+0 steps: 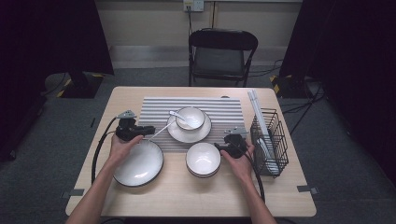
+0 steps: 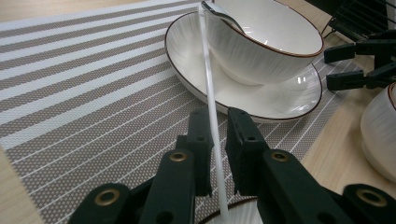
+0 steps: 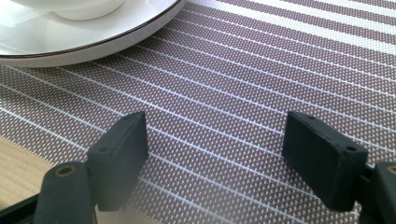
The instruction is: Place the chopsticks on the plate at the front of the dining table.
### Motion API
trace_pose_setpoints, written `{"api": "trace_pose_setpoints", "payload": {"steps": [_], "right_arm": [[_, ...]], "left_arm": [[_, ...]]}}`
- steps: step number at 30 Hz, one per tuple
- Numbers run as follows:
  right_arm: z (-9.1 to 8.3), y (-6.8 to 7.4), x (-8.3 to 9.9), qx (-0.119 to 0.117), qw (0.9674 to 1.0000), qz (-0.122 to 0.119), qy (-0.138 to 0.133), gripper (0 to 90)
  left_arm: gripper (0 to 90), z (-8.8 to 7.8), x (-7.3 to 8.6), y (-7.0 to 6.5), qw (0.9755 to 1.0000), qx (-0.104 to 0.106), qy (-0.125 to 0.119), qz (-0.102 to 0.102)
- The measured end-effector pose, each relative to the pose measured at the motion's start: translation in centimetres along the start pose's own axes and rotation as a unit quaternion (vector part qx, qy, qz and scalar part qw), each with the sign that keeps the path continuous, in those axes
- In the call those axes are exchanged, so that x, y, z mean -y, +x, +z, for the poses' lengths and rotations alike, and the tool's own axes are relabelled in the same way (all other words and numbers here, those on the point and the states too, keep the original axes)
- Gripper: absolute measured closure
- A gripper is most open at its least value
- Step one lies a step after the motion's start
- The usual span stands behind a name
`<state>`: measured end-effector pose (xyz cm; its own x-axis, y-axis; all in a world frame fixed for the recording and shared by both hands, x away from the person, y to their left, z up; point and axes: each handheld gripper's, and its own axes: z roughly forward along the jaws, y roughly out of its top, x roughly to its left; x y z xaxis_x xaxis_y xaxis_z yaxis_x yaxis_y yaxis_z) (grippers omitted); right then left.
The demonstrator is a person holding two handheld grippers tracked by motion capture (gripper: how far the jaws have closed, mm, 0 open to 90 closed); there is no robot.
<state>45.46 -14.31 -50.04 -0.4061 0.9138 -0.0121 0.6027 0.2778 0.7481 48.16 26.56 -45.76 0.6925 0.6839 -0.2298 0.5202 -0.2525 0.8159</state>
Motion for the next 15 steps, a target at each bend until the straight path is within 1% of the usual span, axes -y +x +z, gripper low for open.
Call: {"api": "trace_pose_setpoints", "payload": {"steps": [3, 6, 7, 8, 9, 10, 11, 12, 15], "right_arm": [[0.0, 0.0, 0.0, 0.000, 1.0000, 0.000, 0.000, 21.8], [0.0, 0.0, 0.0, 0.000, 1.0000, 0.000, 0.000, 21.7], [0.0, 0.0, 0.0, 0.000, 1.0000, 0.000, 0.000, 21.7], [0.0, 0.0, 0.0, 0.000, 1.0000, 0.000, 0.000, 21.7], [0.0, 0.0, 0.0, 0.000, 1.0000, 0.000, 0.000, 21.7], [0.0, 0.0, 0.0, 0.000, 1.0000, 0.000, 0.000, 21.7], [0.0, 0.0, 0.0, 0.000, 1.0000, 0.000, 0.000, 21.7], [0.0, 0.0, 0.0, 0.000, 1.0000, -0.001, 0.000, 21.7], [0.0, 0.0, 0.0, 0.000, 1.0000, 0.000, 0.000, 21.6]], "left_arm": [[80.2, -0.4, 0.7, 0.1, 1.0000, 0.001, 0.001, -0.007], [78.0, -0.5, 1.3, 0.1, 0.9997, 0.014, -0.008, -0.019], [78.0, -0.5, 1.5, -0.1, 0.9999, 0.006, 0.000, -0.012], [78.0, -0.3, 1.5, -0.2, 1.0000, 0.003, 0.007, -0.005], [77.8, -0.3, 1.6, -0.4, 0.9999, 0.003, 0.012, 0.006], [77.1, -0.2, 1.6, -0.6, 0.9999, -0.001, 0.012, 0.008], [77.1, -0.1, 1.6, -0.7, 0.9998, -0.010, 0.014, 0.013], [77.2, 0.0, 1.6, -0.7, 0.9998, -0.006, 0.016, 0.007], [77.2, 0.3, 1.8, -0.7, 0.9997, -0.008, 0.023, 0.007]]}}
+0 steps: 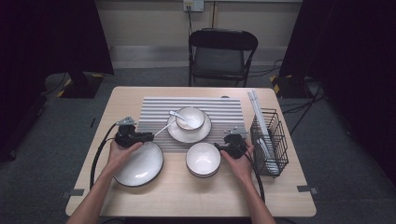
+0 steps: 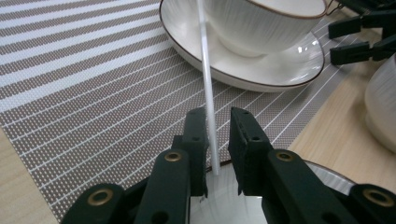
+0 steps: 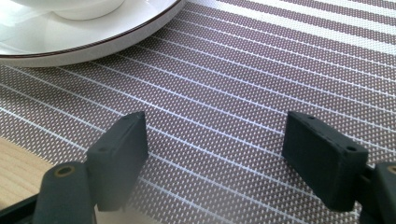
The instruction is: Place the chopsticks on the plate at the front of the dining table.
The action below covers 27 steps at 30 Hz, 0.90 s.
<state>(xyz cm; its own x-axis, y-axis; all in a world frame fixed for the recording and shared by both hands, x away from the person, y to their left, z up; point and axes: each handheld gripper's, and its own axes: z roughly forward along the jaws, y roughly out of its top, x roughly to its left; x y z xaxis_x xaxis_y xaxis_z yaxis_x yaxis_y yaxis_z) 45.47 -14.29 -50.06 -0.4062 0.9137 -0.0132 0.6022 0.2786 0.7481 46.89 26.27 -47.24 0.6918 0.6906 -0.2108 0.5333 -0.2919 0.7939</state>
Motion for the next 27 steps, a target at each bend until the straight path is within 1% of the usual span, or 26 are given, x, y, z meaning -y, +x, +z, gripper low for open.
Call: {"api": "trace_pose_setpoints", "payload": {"steps": [1, 3, 4, 5, 6, 7, 8, 11, 15, 17, 18, 19, 21, 22, 24, 25, 26, 27], "right_arm": [[0.0, 0.0, 0.0, 0.000, 1.0000, 0.001, 0.000, 21.6], [0.0, 0.0, 0.0, 0.000, 1.0000, 0.001, 0.000, 21.7], [0.0, 0.0, 0.0, 0.000, 1.0000, 0.001, 0.000, 21.6], [0.0, 0.0, 0.0, 0.000, 1.0000, 0.001, 0.000, 21.7], [0.0, 0.0, 0.0, 0.000, 1.0000, 0.001, 0.000, 21.6], [0.0, 0.0, 0.0, 0.000, 1.0000, 0.001, 0.000, 21.7], [0.0, 0.0, 0.0, 0.001, 1.0000, 0.001, 0.000, 21.7], [0.0, 0.0, 0.0, 0.001, 1.0000, 0.001, 0.000, 21.7], [0.0, 0.0, 0.0, 0.001, 1.0000, 0.001, 0.000, 21.7], [0.0, 0.0, 0.0, 0.000, 1.0000, 0.001, 0.000, 21.7], [0.0, 0.0, 0.0, 0.001, 1.0000, 0.001, 0.000, 21.7], [0.0, 0.0, 0.0, 0.000, 1.0000, 0.001, 0.000, 21.6], [0.0, 0.0, 0.0, 0.000, 1.0000, 0.001, 0.000, 21.7], [0.0, 0.0, 0.0, 0.001, 1.0000, 0.001, 0.000, 21.7], [0.0, 0.0, 0.0, 0.001, 1.0000, 0.001, 0.000, 21.7], [0.0, 0.0, 0.0, 0.001, 1.0000, 0.001, 0.000, 21.6], [0.0, 0.0, 0.0, 0.001, 1.0000, 0.001, 0.000, 21.6], [0.0, 0.0, 0.0, 0.001, 1.0000, 0.001, 0.000, 21.7]], "left_arm": [[77.5, 0.1, 0.0, -0.1, 1.0000, -0.001, 0.002, 0.004], [79.8, 0.4, 0.0, -0.1, 1.0000, -0.001, 0.007, 0.001], [81.6, 0.5, 0.1, 0.0, 1.0000, 0.003, 0.004, -0.002], [83.5, 0.6, 0.1, -0.1, 1.0000, -0.002, 0.004, -0.003], [85.5, 0.7, 0.1, 0.0, 1.0000, -0.001, 0.004, -0.004], [85.4, 0.8, 0.1, -0.1, 1.0000, 0.000, 0.003, -0.003], [85.6, 0.9, 0.0, -0.2, 1.0000, -0.006, 0.002, -0.003], [86.2, 1.1, -0.1, -0.3, 0.9999, -0.011, 0.000, -0.005], [87.0, 1.4, -0.1, -0.1, 0.9998, -0.012, -0.001, -0.014], [87.0, 1.6, -0.1, -0.1, 0.9999, -0.013, 0.006, -0.009], [87.0, 1.6, -0.1, -0.1, 0.9999, -0.013, 0.004, -0.009], [87.0, 1.6, -0.1, -0.1, 0.9998, -0.012, 0.000, -0.016], [87.0, 1.7, -0.2, -0.1, 0.9998, -0.010, -0.001, -0.016], [87.0, 1.8, -0.3, -0.1, 0.9998, -0.011, 0.005, -0.016], [86.9, 2.1, -0.5, -0.3, 0.9997, -0.014, 0.015, -0.010], [86.8, 2.2, -0.7, -0.3, 0.9997, -0.014, 0.017, -0.007], [86.8, 2.2, -0.9, -0.4, 0.9998, -0.013, 0.013, -0.010], [86.5, 2.2, -1.1, -0.4, 0.9998, -0.011, 0.016, -0.011]]}}
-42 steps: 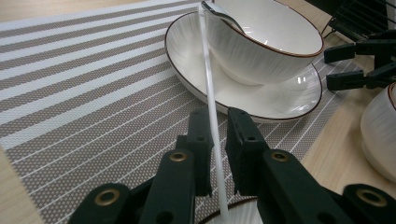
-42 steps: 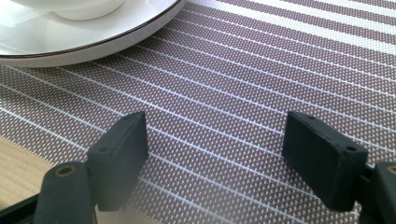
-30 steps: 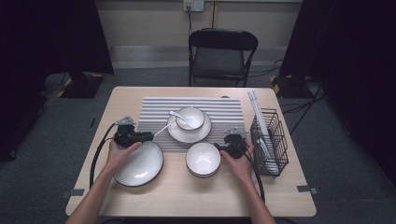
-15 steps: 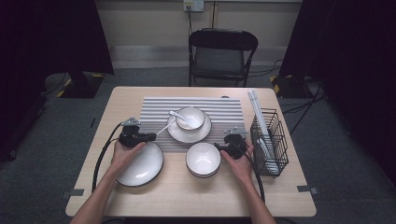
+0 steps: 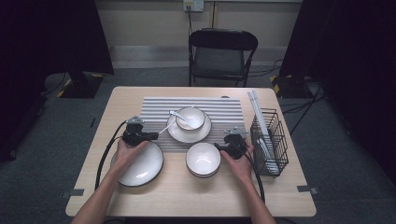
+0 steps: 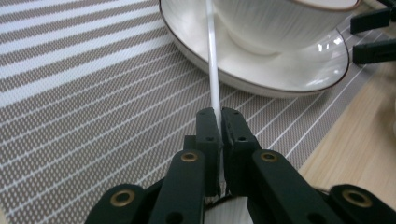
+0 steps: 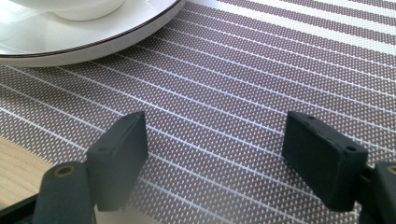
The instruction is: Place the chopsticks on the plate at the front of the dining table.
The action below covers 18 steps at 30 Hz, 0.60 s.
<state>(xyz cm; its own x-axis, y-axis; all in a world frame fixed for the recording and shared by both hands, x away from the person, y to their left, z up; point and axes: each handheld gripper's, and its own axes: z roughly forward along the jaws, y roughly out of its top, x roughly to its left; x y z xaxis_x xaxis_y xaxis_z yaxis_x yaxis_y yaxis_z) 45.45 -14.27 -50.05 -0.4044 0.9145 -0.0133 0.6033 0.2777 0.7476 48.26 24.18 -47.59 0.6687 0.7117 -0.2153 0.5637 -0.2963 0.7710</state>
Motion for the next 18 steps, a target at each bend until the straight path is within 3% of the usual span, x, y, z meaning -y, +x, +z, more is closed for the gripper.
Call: {"api": "trace_pose_setpoints", "payload": {"steps": [2, 10, 18], "right_arm": [[0.0, 0.0, 0.0, 0.000, 1.0000, 0.000, 0.000, 21.7], [0.0, 0.0, 0.0, 0.000, 1.0000, 0.000, 0.000, 21.6], [0.0, 0.0, 0.0, 0.000, 1.0000, 0.000, 0.000, 21.7]], "left_arm": [[86.2, 0.3, -0.2, -0.1, 1.0000, -0.002, -0.001, 0.006], [85.4, 1.0, 0.0, -0.1, 0.9999, 0.009, 0.005, -0.006], [83.6, 1.3, -0.1, -0.6, 0.9999, 0.016, 0.004, -0.002]]}}
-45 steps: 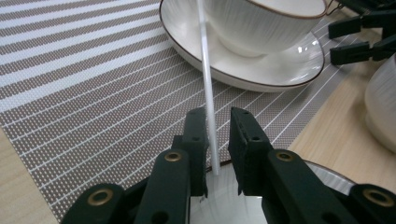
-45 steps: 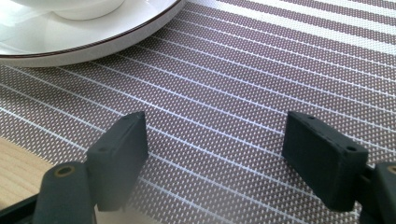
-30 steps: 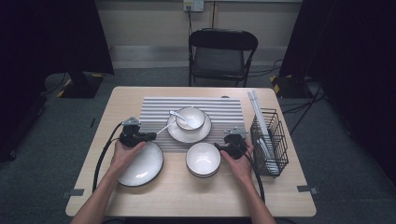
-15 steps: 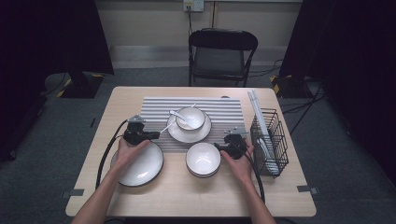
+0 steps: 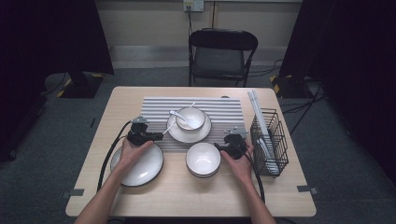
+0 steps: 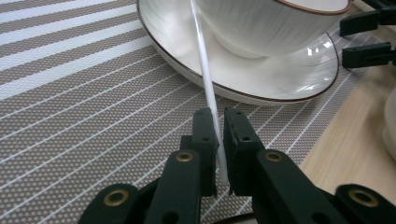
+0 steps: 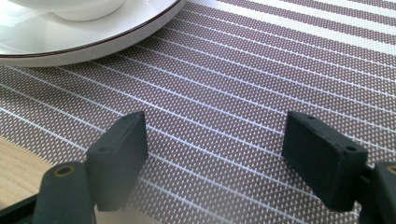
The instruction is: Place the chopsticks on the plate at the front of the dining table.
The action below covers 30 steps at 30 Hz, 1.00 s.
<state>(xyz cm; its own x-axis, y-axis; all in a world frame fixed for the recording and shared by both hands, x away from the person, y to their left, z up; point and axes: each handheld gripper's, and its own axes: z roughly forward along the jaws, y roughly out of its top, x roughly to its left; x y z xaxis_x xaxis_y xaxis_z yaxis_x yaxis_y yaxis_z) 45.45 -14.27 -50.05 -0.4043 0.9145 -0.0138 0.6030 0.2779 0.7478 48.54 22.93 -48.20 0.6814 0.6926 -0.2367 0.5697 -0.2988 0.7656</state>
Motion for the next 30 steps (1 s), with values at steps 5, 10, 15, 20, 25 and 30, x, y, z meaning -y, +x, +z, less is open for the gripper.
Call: {"api": "trace_pose_setpoints", "payload": {"steps": [5, 10, 15, 20, 25, 30], "right_arm": [[0.0, 0.0, 0.0, 0.000, 1.0000, 0.000, 0.000, 21.7], [0.0, 0.0, 0.0, 0.000, 1.0000, 0.000, 0.000, 21.7], [0.0, 0.0, 0.0, 0.000, 1.0000, 0.000, 0.000, 21.7], [0.0, 0.0, 0.0, 0.000, 1.0000, 0.000, 0.000, 21.7], [0.0, 0.0, 0.0, 0.000, 1.0000, 0.000, 0.000, 21.7], [0.0, 0.0, 0.0, 0.000, 1.0000, 0.000, 0.000, 21.7]], "left_arm": [[82.4, 0.2, 0.0, -0.2, 1.0000, 0.008, -0.002, -0.003], [81.6, 0.0, 0.0, -0.2, 0.9996, 0.027, -0.009, -0.008], [77.2, -0.6, -0.2, -0.1, 0.9995, 0.025, -0.019, -0.009], [73.0, -1.2, -0.3, 0.1, 0.9994, 0.025, -0.024, -0.004], [65.1, -2.1, -0.5, -0.1, 0.9991, 0.025, -0.035, -0.001], [59.7, -3.1, -0.6, -0.2, 0.9991, 0.012, -0.039, 0.011]]}}
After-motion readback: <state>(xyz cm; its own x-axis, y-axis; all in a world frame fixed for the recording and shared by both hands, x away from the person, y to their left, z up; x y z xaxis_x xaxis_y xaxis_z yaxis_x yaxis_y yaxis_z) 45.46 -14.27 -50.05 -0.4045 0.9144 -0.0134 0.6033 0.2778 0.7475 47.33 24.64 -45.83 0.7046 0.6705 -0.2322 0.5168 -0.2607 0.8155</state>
